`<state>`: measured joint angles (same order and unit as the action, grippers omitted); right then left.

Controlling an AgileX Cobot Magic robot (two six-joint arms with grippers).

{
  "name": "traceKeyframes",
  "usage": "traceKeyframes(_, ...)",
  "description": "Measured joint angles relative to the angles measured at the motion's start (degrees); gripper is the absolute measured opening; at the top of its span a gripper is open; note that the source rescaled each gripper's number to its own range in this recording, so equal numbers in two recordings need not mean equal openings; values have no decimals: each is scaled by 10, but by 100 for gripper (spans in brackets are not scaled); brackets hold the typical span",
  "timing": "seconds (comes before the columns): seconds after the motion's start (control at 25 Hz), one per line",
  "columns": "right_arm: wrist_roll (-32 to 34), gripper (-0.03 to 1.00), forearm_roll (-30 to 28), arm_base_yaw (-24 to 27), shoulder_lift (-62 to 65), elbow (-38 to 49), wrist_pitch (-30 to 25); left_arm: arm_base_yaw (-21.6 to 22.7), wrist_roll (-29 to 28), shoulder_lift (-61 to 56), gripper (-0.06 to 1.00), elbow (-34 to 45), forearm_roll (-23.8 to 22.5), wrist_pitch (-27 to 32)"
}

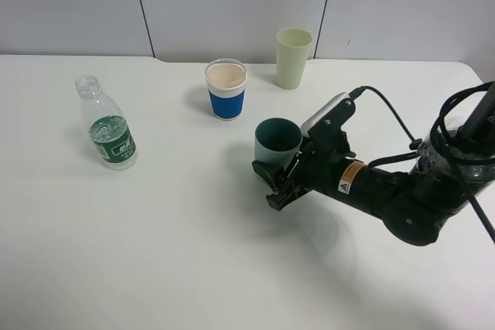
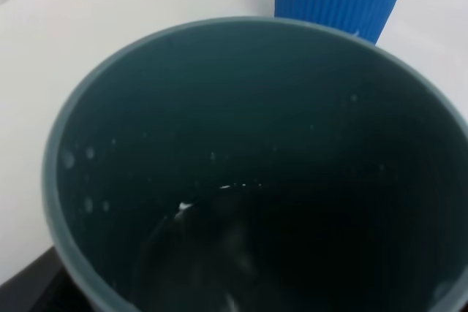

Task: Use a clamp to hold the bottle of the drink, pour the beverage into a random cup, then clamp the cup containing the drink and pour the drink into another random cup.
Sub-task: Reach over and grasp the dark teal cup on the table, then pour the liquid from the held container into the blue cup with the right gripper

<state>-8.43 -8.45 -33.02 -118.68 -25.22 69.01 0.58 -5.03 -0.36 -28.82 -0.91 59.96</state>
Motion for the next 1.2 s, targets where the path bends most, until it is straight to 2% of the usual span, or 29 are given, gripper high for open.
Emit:
traceKeyframes(0.16,3,0,4,0,1,0,-2,0,0,0,100,0,0,0)
traceKeyframes(0.32,24,0,23,0,23,0,-29,0,0,0,100,0,0,0)
traceKeyframes(0.68,31,0,67,4,102,1,-134,0,0,0,100,0,0,0)
traceKeyframes(1.0,-1,0,123,7,180,2,-181,0,0,0,100,0,0,0)
traceKeyframes(1.2,-10,0,133,32,222,2,-196,0,0,0,100,0,0,0)
